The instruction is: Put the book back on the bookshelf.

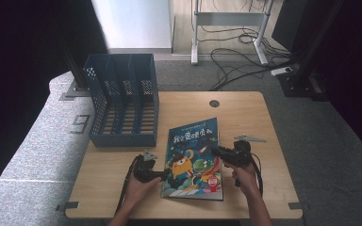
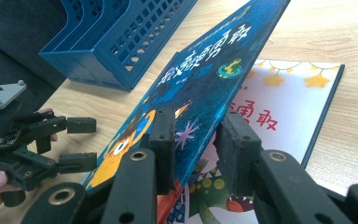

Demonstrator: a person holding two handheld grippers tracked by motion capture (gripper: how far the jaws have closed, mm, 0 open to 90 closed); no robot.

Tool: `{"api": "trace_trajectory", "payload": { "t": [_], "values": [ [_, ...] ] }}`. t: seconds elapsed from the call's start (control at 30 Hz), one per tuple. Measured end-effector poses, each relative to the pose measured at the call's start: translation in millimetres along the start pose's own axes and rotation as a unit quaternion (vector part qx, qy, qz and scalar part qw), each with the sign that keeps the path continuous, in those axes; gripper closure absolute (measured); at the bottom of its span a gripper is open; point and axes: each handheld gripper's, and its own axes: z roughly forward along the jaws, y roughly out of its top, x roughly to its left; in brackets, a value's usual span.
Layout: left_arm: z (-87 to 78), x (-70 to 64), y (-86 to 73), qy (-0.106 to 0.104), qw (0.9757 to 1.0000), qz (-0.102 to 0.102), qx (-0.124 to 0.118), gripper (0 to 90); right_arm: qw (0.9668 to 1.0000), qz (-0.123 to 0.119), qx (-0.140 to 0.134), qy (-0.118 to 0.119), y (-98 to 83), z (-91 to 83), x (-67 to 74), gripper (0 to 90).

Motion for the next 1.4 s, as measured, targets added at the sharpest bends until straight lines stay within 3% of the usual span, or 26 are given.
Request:
{"api": "trace_trajectory", "payload": {
  "t": [0.27,0.73,1.1,1.4],
  "values": [
    [1.8,4.9,-0.7,0.018,0.9998,-0.002,0.008,17.6,1.0,0.0,0.0,0.0,0.2,-0.3,0.4,67.7],
    [1.9,2.7,-0.8,0.019,0.9998,-0.004,0.006,19.6,1.0,-0.008,0.0,-0.001,1.5,-0.5,2.5,67.0],
    [1.9,3.5,-0.4,0.017,0.9998,-0.001,0.007,19.7,0.9991,-0.04,0.011,-0.011,10.0,0.1,13.3,64.9],
    [1.8,4.4,-0.1,0.014,0.9999,-0.001,0.008,19.9,0.9965,-0.069,0.042,-0.021,23.8,6.4,24.9,62.8]
  ]
}}
